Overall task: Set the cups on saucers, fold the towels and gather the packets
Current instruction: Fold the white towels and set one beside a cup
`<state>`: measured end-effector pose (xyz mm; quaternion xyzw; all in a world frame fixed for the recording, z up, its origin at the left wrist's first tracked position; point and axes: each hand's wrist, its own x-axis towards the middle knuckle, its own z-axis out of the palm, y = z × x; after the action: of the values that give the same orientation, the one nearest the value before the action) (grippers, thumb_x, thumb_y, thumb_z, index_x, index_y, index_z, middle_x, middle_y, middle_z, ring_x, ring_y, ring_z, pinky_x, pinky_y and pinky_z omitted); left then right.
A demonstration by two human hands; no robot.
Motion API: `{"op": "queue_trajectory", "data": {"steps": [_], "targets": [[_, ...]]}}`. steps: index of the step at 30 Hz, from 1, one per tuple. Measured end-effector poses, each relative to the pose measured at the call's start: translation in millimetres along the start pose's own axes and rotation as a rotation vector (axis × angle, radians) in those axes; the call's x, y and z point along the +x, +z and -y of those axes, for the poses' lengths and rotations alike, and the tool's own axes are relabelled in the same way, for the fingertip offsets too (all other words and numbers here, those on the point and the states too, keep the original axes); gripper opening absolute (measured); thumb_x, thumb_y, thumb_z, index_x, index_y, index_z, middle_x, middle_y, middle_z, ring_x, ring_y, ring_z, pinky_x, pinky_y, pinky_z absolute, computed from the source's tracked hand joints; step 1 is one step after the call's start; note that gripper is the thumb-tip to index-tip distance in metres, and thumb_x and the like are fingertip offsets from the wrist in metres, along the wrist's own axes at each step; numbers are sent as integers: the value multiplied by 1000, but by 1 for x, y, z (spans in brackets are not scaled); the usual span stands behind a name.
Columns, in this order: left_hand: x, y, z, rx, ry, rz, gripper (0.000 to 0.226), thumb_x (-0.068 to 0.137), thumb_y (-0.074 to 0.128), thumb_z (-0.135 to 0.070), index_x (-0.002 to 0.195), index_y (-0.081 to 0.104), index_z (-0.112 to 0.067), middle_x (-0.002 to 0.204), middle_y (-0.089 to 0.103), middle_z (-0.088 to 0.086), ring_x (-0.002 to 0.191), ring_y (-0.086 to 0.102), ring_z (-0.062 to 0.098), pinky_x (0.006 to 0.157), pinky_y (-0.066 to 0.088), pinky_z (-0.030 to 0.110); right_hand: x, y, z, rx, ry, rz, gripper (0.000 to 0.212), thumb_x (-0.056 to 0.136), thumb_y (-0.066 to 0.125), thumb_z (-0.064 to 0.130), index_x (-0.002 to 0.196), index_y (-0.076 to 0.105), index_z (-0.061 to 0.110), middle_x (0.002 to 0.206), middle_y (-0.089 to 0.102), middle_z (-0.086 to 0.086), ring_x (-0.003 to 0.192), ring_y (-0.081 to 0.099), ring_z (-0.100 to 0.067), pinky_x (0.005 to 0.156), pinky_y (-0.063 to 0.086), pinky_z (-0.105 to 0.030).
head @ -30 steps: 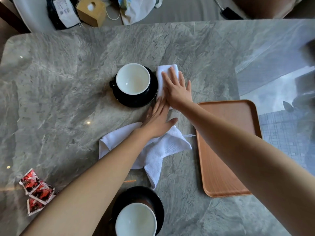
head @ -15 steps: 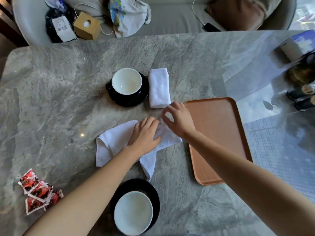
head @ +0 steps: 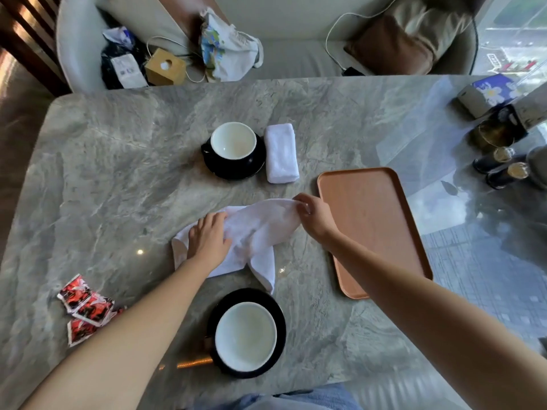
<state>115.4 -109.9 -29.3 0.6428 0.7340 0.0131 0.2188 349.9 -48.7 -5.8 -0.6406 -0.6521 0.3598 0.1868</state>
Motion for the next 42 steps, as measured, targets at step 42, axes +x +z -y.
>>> {"op": "queue_trajectory", "data": {"steps": [42], "targets": [[-68, -246, 174, -1602, -218, -789, 32, 73, 69, -53, 98, 55, -38, 88, 72, -22, 87, 69, -1, 68, 57, 24, 41, 7, 255, 827, -220, -56, 26, 95, 54, 31, 76, 64, 17, 76, 54, -4, 79, 47, -20, 68, 39, -34]]}}
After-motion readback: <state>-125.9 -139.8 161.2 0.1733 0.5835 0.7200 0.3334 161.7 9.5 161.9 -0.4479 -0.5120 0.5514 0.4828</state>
